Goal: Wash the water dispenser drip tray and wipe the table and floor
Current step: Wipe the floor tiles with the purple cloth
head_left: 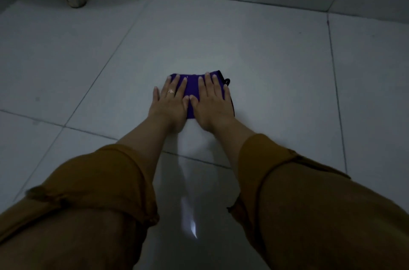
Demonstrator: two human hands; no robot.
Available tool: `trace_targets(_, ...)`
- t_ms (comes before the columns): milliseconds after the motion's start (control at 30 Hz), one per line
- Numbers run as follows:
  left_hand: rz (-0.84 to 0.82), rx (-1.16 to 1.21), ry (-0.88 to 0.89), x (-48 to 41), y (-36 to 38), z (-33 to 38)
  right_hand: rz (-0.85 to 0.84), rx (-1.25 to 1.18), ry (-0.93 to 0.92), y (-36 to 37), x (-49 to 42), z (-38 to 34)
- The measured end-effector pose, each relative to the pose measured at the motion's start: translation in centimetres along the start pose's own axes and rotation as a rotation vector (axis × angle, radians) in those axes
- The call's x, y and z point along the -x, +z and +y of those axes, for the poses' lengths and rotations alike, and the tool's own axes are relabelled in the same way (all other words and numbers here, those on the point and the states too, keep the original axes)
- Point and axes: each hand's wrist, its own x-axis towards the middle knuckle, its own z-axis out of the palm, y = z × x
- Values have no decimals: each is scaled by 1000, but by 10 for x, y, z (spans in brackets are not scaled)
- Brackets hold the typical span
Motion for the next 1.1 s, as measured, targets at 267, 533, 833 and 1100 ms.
trace_targets(267,63,-52,8,-121,-24,-36,-25,49,-19,-25,-122,-7)
trace_targets(533,75,-37,-9,-167,-39,-79,-15,78,-60,-32,-183,-36)
trace_targets(833,69,11,-88,-151,-42,-121,-8,129,-125,-20,-198,-79)
trace_targets(1100,81,30,-170,-92,-37,-171,-19,121,-224,3,-168,-136)
